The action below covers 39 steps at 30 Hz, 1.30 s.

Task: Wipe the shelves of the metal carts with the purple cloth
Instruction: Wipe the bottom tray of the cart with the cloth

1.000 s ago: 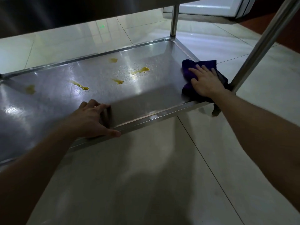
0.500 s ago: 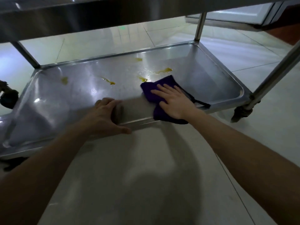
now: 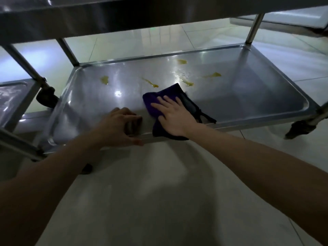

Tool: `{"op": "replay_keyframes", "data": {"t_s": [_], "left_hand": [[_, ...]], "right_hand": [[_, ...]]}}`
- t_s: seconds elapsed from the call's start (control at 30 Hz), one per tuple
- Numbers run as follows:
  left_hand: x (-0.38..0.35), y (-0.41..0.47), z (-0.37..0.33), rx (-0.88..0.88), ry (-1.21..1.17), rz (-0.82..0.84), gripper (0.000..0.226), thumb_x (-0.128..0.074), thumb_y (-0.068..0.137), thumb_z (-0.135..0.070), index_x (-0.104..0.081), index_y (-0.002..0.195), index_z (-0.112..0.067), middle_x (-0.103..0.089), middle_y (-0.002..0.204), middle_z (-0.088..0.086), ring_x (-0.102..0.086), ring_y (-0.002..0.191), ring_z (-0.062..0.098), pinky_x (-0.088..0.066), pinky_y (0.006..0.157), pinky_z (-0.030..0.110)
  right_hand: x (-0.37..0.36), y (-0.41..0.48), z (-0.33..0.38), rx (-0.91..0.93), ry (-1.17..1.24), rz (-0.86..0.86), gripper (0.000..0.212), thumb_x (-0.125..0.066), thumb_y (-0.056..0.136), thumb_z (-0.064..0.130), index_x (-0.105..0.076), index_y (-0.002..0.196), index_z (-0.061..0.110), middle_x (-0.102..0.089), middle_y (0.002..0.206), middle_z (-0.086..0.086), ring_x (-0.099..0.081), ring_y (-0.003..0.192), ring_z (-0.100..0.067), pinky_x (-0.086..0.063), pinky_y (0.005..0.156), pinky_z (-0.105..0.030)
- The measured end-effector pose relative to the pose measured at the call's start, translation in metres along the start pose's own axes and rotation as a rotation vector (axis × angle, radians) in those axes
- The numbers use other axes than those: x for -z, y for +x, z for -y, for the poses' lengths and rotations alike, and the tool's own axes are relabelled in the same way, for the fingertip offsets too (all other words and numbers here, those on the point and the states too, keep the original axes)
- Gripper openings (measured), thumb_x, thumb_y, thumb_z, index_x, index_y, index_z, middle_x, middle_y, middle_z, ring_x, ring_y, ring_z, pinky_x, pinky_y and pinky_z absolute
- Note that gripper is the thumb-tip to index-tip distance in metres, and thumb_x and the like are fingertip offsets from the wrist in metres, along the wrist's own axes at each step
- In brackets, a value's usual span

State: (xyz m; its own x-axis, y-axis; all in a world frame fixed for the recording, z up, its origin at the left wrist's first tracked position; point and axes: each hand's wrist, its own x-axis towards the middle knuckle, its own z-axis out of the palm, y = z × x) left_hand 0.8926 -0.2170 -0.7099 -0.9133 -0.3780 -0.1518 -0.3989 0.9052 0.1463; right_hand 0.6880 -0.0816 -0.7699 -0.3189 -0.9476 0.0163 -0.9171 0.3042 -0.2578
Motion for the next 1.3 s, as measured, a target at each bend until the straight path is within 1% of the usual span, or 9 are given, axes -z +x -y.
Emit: {"op": "replay_keyframes", "data": {"t_s": [0.13, 0.3, 0.47, 0.57, 0.63, 0.67, 0.8, 1.03, 1.3], "left_hand": [[0.007, -0.011, 0.003, 0.048, -0.078, 0.01, 0.109, -0.089, 0.069, -0.075, -0.052, 0.16, -0.028, -0.052, 0.159, -0.001, -0.046, 0.143, 0.023, -0.035, 0.109, 0.032], [0.027, -0.038, 0.059, 0.206, -0.015, 0.044, 0.123, -0.085, 0.06, -0.088, -0.044, 0.163, -0.033, -0.045, 0.166, 0.002, -0.04, 0.152, 0.029, -0.037, 0.121, 0.049], [0.033, -0.062, 0.122, 0.5, -0.088, 0.207, 0.174, -0.074, 0.025, -0.107, -0.016, 0.172, -0.036, -0.015, 0.179, 0.008, -0.022, 0.163, 0.037, -0.032, 0.129, 0.058], [0.03, -0.067, 0.146, 0.602, -0.157, 0.212, 0.192, -0.069, 0.01, -0.11, -0.006, 0.174, -0.032, -0.011, 0.181, 0.01, -0.028, 0.162, 0.036, -0.041, 0.123, 0.05], [0.029, -0.068, 0.151, 0.603, -0.206, 0.185, 0.19, -0.075, 0.013, -0.107, -0.003, 0.174, -0.034, -0.021, 0.18, 0.011, -0.046, 0.151, 0.033, -0.05, 0.104, 0.039], [0.028, -0.068, 0.151, 0.591, -0.208, 0.171, 0.188, -0.076, 0.015, -0.106, -0.004, 0.174, -0.034, -0.025, 0.178, 0.011, -0.048, 0.15, 0.033, -0.05, 0.102, 0.039], [0.023, -0.069, 0.153, 0.558, -0.185, 0.158, 0.187, -0.069, 0.015, -0.11, -0.008, 0.173, -0.03, -0.02, 0.18, 0.013, -0.03, 0.161, 0.04, -0.039, 0.126, 0.054], [0.021, -0.073, 0.145, 0.54, -0.15, 0.114, 0.167, -0.08, 0.039, -0.097, -0.012, 0.172, -0.022, -0.029, 0.176, 0.012, -0.036, 0.157, 0.04, -0.04, 0.124, 0.057], [0.02, -0.072, 0.147, 0.54, -0.094, 0.12, 0.169, -0.083, 0.047, -0.096, -0.002, 0.173, -0.019, -0.034, 0.174, 0.012, -0.038, 0.156, 0.037, -0.041, 0.124, 0.052]], "right_hand": [[0.012, 0.007, 0.0, 0.029, -0.065, 0.183, 0.064, -0.032, 0.114, 0.049, -0.01, 0.173, 0.038, 0.002, 0.182, 0.001, 0.005, 0.167, -0.022, 0.005, 0.133, -0.055], [0.034, 0.018, -0.001, -0.054, -0.212, 0.31, 0.079, -0.025, 0.103, 0.081, 0.0, 0.17, 0.049, 0.012, 0.181, 0.0, 0.014, 0.167, -0.025, 0.007, 0.132, -0.057], [0.004, 0.009, 0.003, -0.122, -0.003, 0.141, 0.068, -0.032, 0.107, 0.071, -0.012, 0.169, 0.052, 0.005, 0.181, 0.007, 0.007, 0.167, -0.015, 0.01, 0.133, -0.051], [-0.007, 0.01, -0.007, -0.098, 0.029, 0.069, 0.068, -0.03, 0.102, 0.072, -0.016, 0.167, 0.054, -0.001, 0.18, 0.013, 0.004, 0.166, -0.009, 0.01, 0.134, -0.046], [-0.008, 0.013, -0.012, -0.09, 0.029, 0.081, 0.065, -0.033, 0.104, 0.066, -0.016, 0.167, 0.054, -0.002, 0.18, 0.014, 0.004, 0.166, -0.009, 0.009, 0.134, -0.045], [-0.01, 0.014, -0.013, -0.087, 0.013, 0.077, 0.063, -0.035, 0.108, 0.061, -0.016, 0.167, 0.054, -0.001, 0.18, 0.014, 0.004, 0.166, -0.009, 0.009, 0.133, -0.045], [-0.019, 0.025, -0.005, -0.1, -0.028, 0.017, 0.061, -0.032, 0.11, 0.056, -0.017, 0.169, 0.05, -0.002, 0.181, 0.011, 0.003, 0.167, -0.012, 0.01, 0.133, -0.047], [-0.043, 0.104, 0.083, -0.074, -0.056, -0.033, 0.069, -0.024, 0.104, 0.057, -0.019, 0.171, 0.041, -0.008, 0.182, 0.002, -0.002, 0.168, -0.021, 0.006, 0.133, -0.057], [-0.049, 0.103, 0.166, 0.254, 0.075, 0.05, 0.057, -0.041, 0.112, 0.036, -0.034, 0.168, 0.032, -0.021, 0.179, 0.0, -0.013, 0.166, -0.022, 0.0, 0.134, -0.053]]}}
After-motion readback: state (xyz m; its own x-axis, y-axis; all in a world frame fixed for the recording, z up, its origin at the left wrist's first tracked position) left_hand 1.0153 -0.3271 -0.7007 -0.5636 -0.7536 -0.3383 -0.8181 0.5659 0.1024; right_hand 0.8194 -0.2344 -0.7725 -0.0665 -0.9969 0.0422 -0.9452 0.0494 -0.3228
